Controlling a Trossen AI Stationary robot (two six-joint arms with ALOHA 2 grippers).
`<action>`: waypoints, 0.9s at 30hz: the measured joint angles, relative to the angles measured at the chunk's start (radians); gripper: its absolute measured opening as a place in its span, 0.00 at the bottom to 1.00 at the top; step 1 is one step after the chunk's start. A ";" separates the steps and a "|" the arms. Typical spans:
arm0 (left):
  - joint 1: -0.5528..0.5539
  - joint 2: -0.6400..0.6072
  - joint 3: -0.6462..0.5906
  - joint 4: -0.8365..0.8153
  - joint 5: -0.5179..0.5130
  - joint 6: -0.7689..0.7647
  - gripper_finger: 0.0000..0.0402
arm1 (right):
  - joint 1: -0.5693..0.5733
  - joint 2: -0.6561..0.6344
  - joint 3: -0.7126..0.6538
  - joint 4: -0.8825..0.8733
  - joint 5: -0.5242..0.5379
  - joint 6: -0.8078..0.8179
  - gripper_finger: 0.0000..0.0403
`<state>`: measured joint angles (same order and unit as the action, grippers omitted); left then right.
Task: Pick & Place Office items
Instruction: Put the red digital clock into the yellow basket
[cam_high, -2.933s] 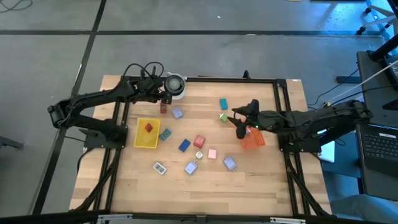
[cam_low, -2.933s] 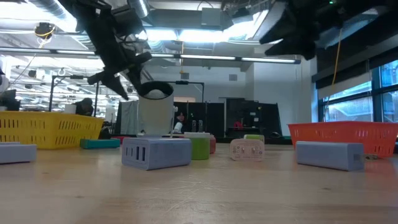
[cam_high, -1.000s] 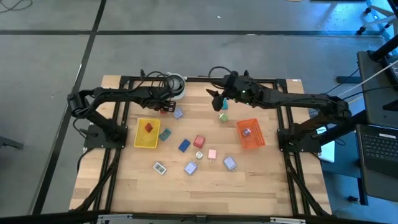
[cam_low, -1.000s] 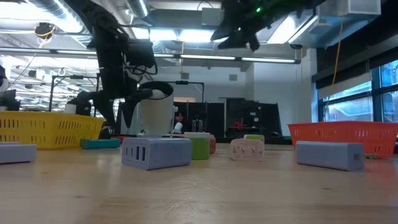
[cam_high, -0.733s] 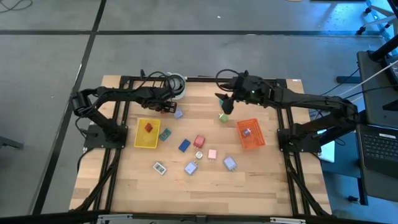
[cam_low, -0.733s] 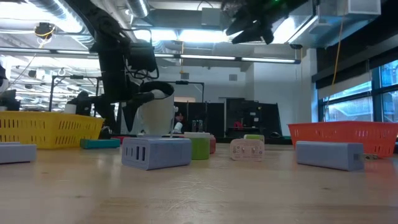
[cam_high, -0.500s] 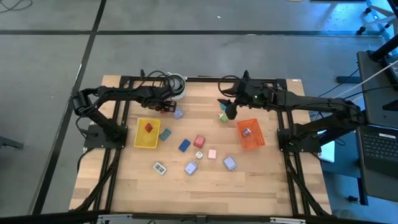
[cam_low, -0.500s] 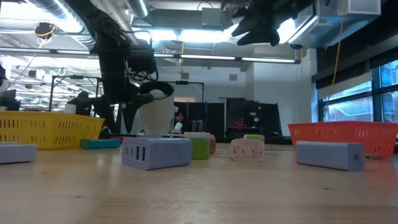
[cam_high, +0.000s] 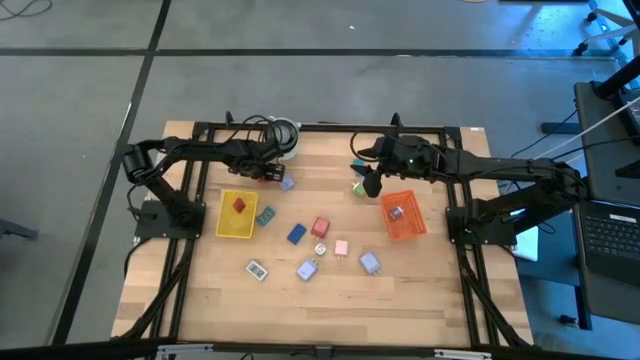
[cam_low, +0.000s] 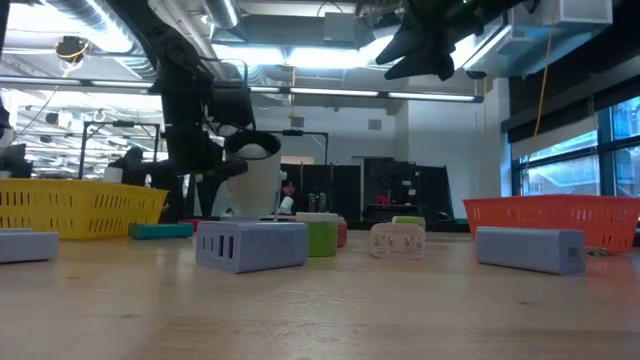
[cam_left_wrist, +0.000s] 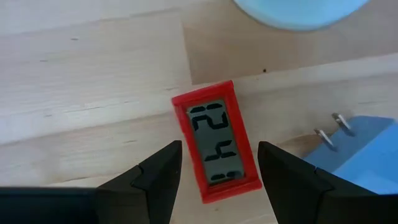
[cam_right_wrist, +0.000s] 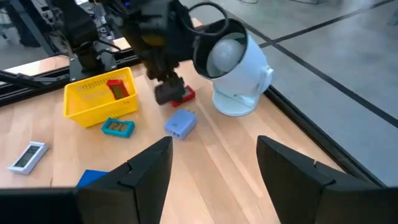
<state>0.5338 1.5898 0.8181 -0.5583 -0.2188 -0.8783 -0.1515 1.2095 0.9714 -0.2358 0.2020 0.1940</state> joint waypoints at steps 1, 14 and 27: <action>-0.003 0.009 0.000 0.011 0.001 0.000 0.52 | 0.004 0.000 0.000 0.001 0.000 0.000 0.58; -0.006 0.052 0.000 0.055 0.008 0.019 0.52 | 0.029 0.000 0.000 0.001 0.027 -0.007 0.58; -0.016 0.053 0.000 0.044 0.004 0.047 0.46 | 0.029 0.000 0.000 -0.012 0.018 -0.011 0.58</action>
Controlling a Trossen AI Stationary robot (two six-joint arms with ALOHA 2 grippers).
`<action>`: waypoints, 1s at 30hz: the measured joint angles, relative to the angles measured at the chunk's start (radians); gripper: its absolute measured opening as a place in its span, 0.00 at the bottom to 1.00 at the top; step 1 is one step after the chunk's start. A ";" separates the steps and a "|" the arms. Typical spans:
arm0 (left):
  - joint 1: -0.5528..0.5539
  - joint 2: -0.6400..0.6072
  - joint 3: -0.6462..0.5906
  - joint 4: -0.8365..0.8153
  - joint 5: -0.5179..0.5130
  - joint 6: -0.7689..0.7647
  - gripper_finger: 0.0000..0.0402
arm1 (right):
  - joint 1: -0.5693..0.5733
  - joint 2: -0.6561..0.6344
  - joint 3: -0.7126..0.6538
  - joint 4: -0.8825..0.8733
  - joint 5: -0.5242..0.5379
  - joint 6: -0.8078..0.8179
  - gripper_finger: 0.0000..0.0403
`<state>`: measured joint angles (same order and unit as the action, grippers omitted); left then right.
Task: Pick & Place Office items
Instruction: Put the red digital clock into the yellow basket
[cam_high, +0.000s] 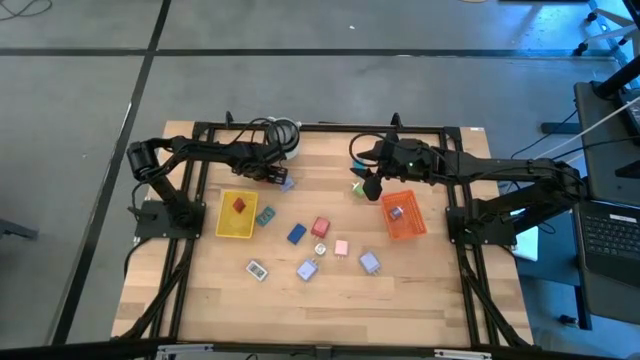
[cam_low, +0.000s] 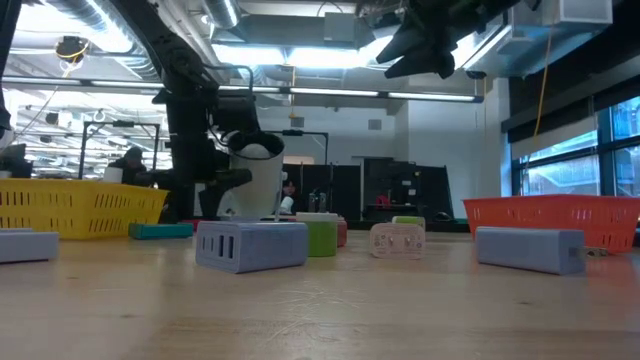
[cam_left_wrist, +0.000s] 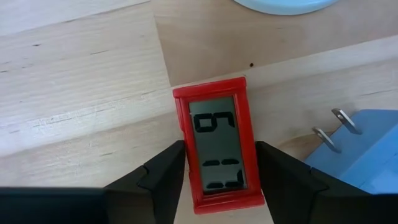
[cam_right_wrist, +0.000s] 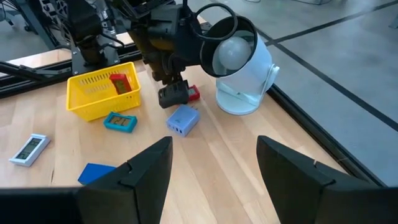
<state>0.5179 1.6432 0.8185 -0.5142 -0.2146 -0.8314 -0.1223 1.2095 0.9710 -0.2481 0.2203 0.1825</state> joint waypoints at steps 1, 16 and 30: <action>0.000 0.000 0.000 -0.001 0.000 0.000 0.44 | 0.000 0.000 0.000 0.000 0.000 0.000 0.58; -0.014 -0.008 0.000 -0.020 0.002 0.006 0.39 | 0.000 0.000 0.000 -0.011 0.000 -0.008 0.58; -0.017 -0.072 -0.002 -0.080 -0.022 -0.004 0.38 | 0.000 0.000 0.000 -0.022 0.000 -0.008 0.58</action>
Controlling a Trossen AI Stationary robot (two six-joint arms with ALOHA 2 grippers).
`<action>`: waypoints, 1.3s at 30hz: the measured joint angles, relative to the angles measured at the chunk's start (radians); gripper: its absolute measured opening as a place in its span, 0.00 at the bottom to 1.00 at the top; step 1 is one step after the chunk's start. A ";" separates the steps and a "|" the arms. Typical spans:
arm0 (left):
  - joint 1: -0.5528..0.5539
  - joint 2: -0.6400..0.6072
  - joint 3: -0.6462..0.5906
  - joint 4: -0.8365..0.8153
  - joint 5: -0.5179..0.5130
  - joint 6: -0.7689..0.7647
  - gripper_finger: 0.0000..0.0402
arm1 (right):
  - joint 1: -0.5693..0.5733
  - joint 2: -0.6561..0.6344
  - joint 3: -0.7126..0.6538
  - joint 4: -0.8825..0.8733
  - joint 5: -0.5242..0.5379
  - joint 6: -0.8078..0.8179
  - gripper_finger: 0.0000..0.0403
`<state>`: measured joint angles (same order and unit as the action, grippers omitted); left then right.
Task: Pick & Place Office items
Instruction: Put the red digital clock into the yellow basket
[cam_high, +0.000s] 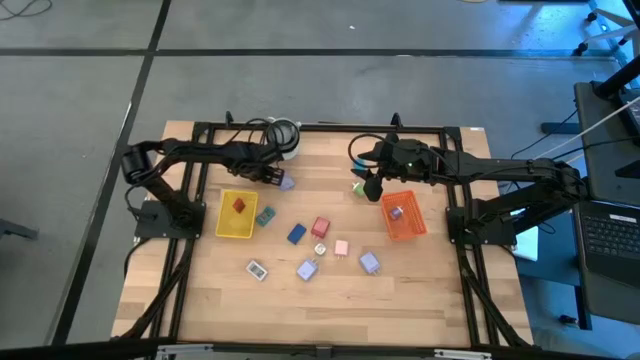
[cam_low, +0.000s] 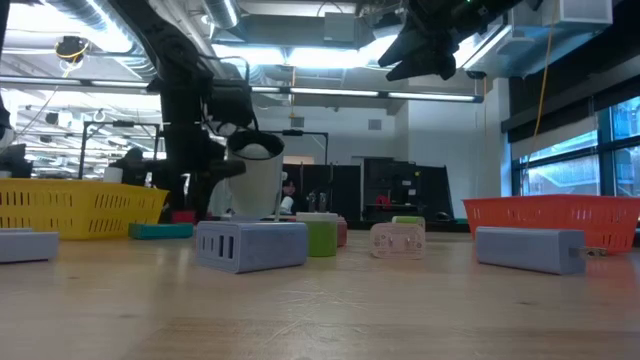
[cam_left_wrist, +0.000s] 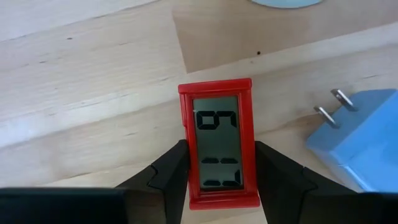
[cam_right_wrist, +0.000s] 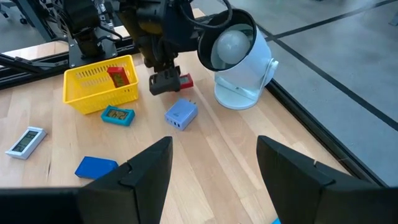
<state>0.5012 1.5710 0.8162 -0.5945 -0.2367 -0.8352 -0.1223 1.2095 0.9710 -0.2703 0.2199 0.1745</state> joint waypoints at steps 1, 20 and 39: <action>-0.003 -0.005 0.000 -0.007 0.000 0.000 0.38 | 0.000 0.000 0.000 0.000 0.000 0.000 0.58; -0.011 -0.262 0.000 -0.182 0.006 -0.014 0.38 | 0.000 0.000 0.000 0.000 0.000 0.000 0.58; -0.294 -0.748 0.002 -0.376 0.154 0.061 0.39 | 0.002 0.000 0.000 0.000 -0.004 0.049 0.58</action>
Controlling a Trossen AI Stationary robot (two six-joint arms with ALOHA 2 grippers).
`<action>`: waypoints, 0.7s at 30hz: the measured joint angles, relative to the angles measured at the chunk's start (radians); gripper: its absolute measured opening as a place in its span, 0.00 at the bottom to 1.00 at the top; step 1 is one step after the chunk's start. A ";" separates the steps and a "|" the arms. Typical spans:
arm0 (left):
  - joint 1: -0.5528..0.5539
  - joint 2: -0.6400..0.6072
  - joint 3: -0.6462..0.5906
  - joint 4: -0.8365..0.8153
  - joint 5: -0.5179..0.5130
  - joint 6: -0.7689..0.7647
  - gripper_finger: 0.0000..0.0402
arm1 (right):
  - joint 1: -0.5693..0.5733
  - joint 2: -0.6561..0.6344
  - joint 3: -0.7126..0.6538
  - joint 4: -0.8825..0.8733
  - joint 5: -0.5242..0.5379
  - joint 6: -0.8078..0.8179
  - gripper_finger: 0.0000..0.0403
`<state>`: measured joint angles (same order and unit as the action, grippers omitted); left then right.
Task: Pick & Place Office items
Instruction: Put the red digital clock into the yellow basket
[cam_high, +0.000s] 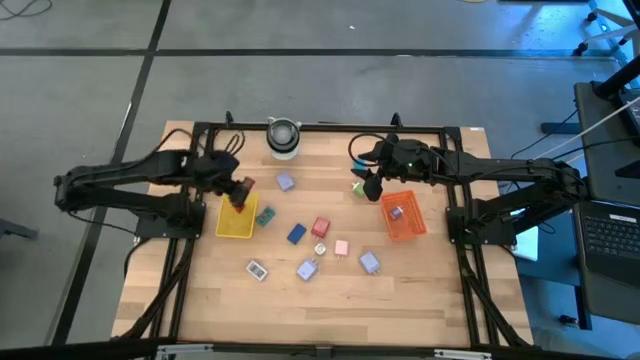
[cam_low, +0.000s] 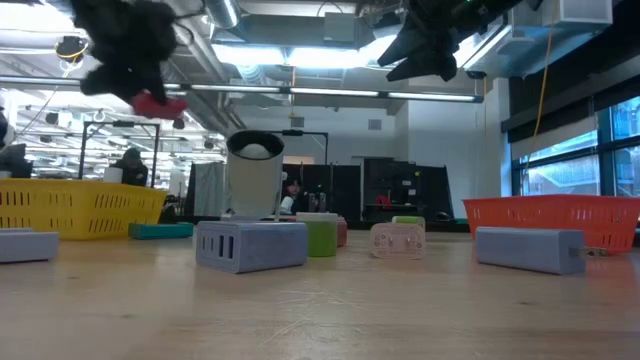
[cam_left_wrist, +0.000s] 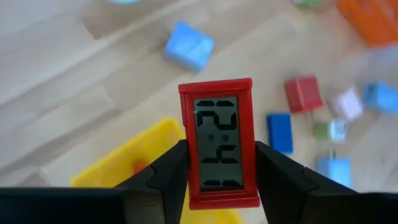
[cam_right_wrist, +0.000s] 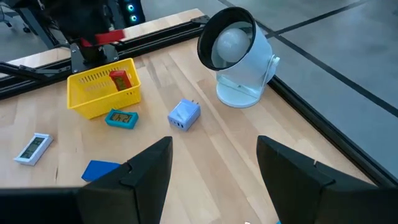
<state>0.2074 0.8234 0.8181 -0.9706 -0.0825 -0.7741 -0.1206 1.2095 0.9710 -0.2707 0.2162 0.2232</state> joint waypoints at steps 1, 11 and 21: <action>-0.027 -0.015 0.000 -0.032 -0.017 -0.010 0.39 | 0.003 0.000 0.000 0.001 0.001 0.002 0.58; -0.274 0.018 0.000 -0.156 -0.163 -0.121 0.39 | 0.062 0.000 0.000 0.000 0.041 0.055 0.58; -0.400 0.204 0.000 -0.203 -0.285 -0.069 0.39 | 0.119 0.000 0.000 0.000 0.065 0.083 0.58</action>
<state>-0.1922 1.0278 0.8181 -1.1735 -0.3675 -0.8432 -0.0016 1.2095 0.9710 -0.2703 0.2811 0.3065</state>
